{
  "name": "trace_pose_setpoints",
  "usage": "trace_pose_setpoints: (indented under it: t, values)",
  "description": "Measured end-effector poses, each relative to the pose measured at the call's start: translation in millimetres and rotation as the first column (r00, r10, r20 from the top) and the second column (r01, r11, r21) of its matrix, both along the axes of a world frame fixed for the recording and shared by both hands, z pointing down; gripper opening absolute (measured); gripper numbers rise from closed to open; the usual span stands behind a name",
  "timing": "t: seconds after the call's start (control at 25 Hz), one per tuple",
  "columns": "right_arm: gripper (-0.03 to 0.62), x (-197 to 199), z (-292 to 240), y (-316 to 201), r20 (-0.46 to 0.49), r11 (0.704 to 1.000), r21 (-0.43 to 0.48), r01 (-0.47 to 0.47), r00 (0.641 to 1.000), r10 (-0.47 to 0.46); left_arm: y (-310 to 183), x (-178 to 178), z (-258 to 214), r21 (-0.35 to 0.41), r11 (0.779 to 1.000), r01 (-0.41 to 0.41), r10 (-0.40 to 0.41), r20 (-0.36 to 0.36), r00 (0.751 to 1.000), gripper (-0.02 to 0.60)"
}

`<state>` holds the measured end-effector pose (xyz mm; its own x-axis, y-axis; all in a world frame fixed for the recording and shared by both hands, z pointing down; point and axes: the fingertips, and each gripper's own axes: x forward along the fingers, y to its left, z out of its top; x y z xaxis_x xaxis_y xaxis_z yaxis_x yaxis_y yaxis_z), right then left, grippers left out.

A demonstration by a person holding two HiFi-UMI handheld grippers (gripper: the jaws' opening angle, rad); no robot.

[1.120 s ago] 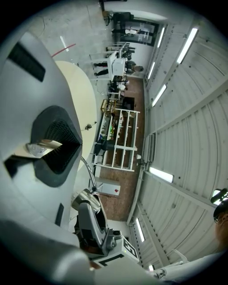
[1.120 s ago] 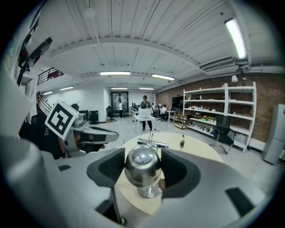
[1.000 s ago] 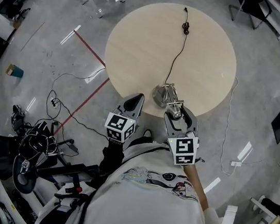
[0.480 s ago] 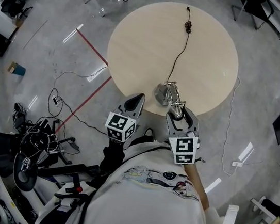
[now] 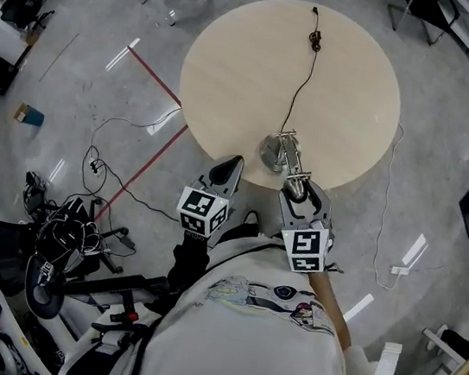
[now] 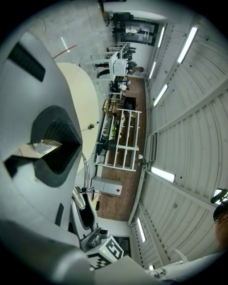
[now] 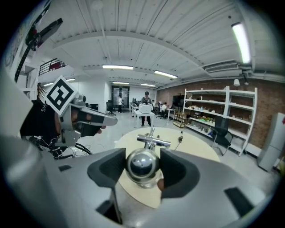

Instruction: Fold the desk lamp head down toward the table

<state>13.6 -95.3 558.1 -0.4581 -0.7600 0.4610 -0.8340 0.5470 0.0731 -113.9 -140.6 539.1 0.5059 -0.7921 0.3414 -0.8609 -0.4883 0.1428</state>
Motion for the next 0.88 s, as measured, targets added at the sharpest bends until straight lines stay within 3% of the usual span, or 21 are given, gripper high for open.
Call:
trace_pose_setpoints:
  t: [0.88]
  values:
    - [0.244, 4, 41, 13, -0.098, 0.999, -0.048, -0.004, 0.995, 0.0, 5, -2, 6, -0.018, 1.0, -0.013, 0.013, 0.012, 1.0, 0.002]
